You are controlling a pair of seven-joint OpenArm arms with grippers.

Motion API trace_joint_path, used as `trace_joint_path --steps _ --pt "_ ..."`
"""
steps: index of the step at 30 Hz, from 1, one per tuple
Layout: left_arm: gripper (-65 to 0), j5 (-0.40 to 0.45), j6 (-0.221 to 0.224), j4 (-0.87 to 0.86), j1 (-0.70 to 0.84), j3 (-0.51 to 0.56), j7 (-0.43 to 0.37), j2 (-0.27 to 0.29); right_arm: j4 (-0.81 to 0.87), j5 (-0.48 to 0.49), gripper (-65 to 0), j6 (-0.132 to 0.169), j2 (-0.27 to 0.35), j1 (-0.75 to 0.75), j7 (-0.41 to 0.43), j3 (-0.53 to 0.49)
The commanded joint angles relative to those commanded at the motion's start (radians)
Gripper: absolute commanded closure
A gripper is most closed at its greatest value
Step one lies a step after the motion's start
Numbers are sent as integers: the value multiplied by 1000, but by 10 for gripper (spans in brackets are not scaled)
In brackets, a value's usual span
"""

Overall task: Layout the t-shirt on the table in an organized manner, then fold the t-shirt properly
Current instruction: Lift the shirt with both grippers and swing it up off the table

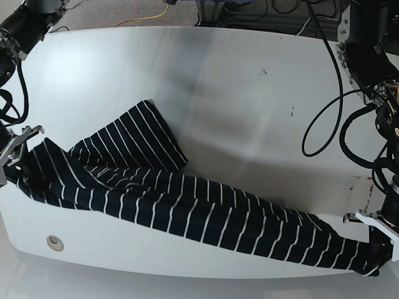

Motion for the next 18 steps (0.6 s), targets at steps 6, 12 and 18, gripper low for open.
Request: trace_joint_path --steps 6,12,18 --pt "0 -63 0 2 -81 0 0 -2 3 0 -5 0 20 81 0 2" --pt "0 -98 0 2 -161 0 0 -2 5 0 -5 0 49 163 2 2" --pt "0 -104 0 3 -247 0 0 0 5 0 -5 0 92 272 2 0"
